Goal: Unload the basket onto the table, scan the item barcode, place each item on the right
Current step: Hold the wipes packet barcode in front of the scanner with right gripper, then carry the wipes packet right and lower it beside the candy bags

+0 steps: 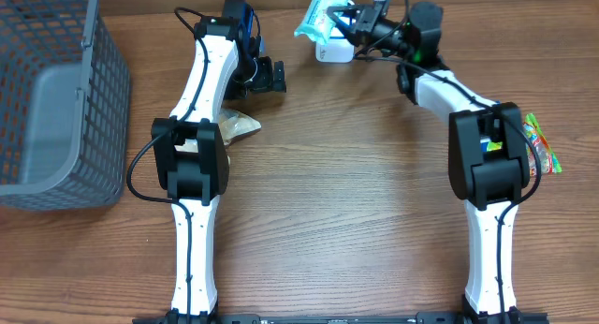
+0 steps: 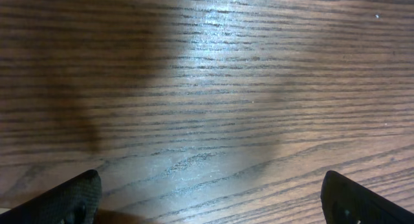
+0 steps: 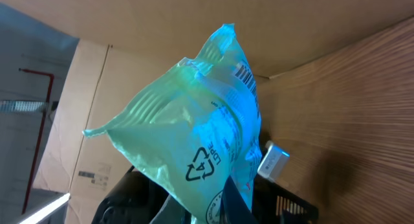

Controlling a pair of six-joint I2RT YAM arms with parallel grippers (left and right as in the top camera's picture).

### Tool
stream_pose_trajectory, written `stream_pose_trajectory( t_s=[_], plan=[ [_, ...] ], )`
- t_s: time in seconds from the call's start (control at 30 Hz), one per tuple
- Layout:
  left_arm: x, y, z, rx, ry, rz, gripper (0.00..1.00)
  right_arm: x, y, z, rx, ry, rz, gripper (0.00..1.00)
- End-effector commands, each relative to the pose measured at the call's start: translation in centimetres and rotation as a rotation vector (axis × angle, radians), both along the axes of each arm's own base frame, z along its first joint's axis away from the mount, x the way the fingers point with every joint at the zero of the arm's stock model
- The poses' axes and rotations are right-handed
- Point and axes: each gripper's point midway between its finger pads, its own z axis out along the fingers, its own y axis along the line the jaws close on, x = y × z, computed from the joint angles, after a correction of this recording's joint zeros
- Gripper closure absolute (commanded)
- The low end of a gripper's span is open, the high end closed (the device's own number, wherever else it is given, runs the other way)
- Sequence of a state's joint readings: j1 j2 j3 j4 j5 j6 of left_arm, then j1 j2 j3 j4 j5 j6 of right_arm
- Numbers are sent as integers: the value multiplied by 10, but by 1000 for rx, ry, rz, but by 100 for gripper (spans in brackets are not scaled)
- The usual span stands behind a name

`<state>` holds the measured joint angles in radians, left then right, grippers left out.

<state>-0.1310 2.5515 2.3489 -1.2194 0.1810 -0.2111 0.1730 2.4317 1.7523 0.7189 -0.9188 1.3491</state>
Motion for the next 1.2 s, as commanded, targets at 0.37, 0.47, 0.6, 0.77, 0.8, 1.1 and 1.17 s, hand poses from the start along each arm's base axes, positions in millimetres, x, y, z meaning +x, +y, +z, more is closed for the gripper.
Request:
stream_pose_trajectory(
  t_s=[0.37, 0.47, 0.6, 0.77, 0.8, 1.1, 1.17],
  plan=[
    [1, -2, -1, 5, -2, 2, 0, -30, -9, -10, -169, -124, 205, 96],
    [1, -2, -1, 5, -2, 2, 0, -29, -15, -29, -277, -95, 157, 96],
    [1, -2, -1, 5, -2, 2, 0, -39, -28, -15, -458, -131, 97, 96],
    [1, -2, -1, 5, -2, 2, 0, -74, -52, 46, -673, -215, 26, 96],
    [1, -2, -1, 5, -2, 2, 0, -89, -68, 62, -777, -212, -19, 96],
    [1, -2, -1, 5, -2, 2, 0, -152, -157, 28, -1255, 153, -168, 96],
    [1, -2, -1, 5, -2, 2, 0, -168, -172, 10, -1337, 248, -148, 96]
  ],
)
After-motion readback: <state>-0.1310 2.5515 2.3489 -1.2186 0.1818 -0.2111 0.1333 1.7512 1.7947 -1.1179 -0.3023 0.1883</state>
